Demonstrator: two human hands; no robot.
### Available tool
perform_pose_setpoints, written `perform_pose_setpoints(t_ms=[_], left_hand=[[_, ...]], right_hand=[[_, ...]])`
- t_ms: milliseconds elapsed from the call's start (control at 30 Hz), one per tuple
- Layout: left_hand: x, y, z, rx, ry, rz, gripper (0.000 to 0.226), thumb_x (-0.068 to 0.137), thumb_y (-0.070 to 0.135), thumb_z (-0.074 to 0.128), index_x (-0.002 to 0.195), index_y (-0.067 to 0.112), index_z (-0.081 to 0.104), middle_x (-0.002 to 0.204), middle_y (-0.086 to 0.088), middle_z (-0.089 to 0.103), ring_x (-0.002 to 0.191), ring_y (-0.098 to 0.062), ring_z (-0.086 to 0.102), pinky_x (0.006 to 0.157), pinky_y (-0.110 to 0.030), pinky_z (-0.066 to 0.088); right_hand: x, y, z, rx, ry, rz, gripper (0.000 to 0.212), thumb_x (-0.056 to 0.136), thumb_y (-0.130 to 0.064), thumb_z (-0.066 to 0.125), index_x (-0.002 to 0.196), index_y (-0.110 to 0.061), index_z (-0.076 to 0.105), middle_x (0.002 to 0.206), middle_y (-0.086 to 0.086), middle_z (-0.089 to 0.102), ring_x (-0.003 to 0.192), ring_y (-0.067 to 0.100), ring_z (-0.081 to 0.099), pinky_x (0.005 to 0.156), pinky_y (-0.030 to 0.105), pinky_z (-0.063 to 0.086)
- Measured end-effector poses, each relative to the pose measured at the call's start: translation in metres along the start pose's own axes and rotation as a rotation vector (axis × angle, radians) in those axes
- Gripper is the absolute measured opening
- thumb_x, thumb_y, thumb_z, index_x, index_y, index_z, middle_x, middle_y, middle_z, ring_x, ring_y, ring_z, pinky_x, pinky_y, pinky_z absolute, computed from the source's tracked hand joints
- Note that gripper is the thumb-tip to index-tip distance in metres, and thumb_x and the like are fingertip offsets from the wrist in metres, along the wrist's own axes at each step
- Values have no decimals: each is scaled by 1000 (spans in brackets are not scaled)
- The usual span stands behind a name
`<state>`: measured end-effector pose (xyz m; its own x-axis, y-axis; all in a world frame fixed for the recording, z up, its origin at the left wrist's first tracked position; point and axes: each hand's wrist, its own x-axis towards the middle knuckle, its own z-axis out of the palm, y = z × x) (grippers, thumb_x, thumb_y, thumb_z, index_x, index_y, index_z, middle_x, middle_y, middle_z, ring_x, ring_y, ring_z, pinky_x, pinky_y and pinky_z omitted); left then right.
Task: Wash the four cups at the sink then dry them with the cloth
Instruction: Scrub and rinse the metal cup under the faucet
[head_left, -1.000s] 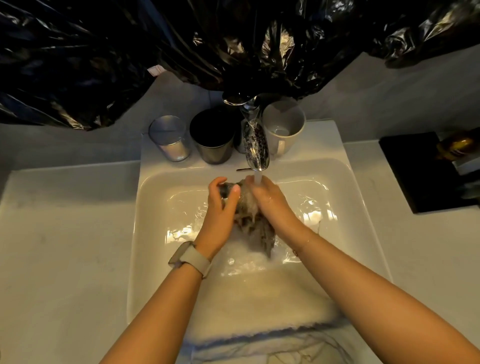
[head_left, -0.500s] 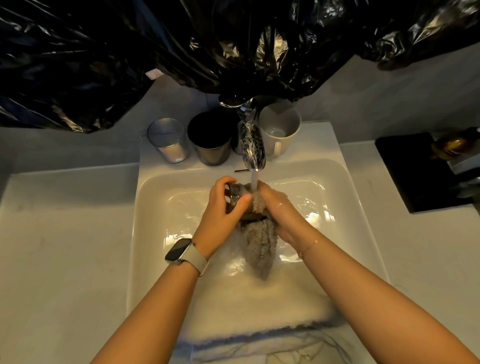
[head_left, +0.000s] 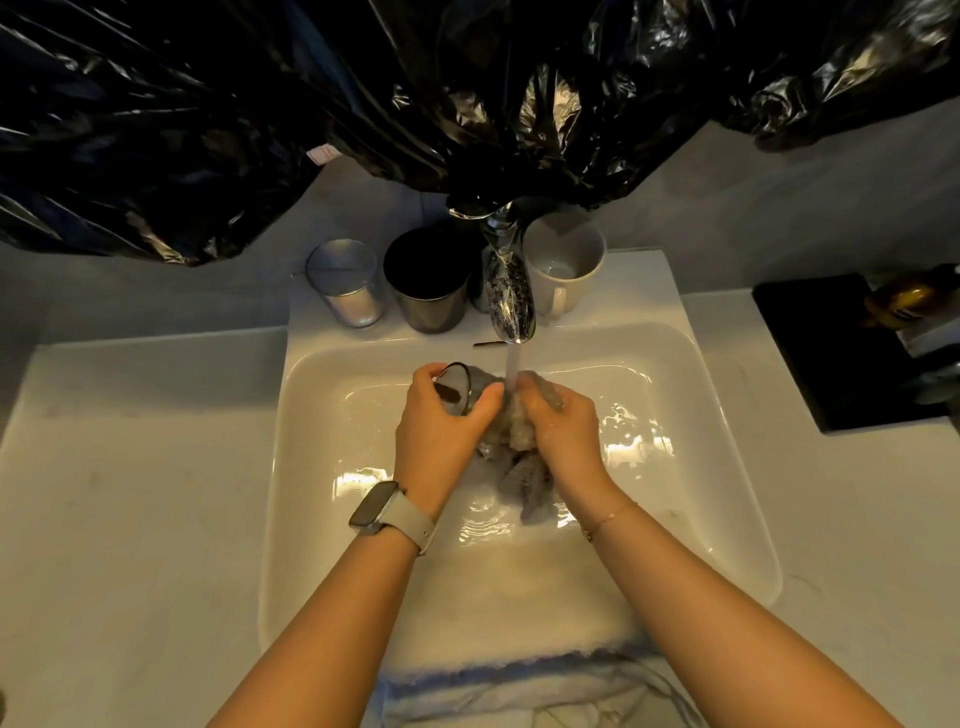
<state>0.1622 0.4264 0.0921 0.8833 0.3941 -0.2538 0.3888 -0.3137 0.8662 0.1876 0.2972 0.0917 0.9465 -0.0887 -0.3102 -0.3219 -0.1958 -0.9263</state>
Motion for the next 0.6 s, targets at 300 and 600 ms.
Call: perform_pose_setpoints(t_ms=[300,600], left_hand=[[-3,13,13,-138,-120,185,82,55,58,85,124,38,45,127,6,55,117,-7,54,96,-21,47],[-4,19,26,-369,-273,91,68,70,11,87,127,24,51,122,5,63,110,-3,62,89,-19,52]], right_hand=[[-5,9,-24,580,-24,406,23,90,-21,67,105,-3,69,94,20,74,87,32,72,75,43,60],[-4,25,-33,653,-101,482,45,84,-31,70,119,-3,65,112,25,68,106,39,66,98,54,49]])
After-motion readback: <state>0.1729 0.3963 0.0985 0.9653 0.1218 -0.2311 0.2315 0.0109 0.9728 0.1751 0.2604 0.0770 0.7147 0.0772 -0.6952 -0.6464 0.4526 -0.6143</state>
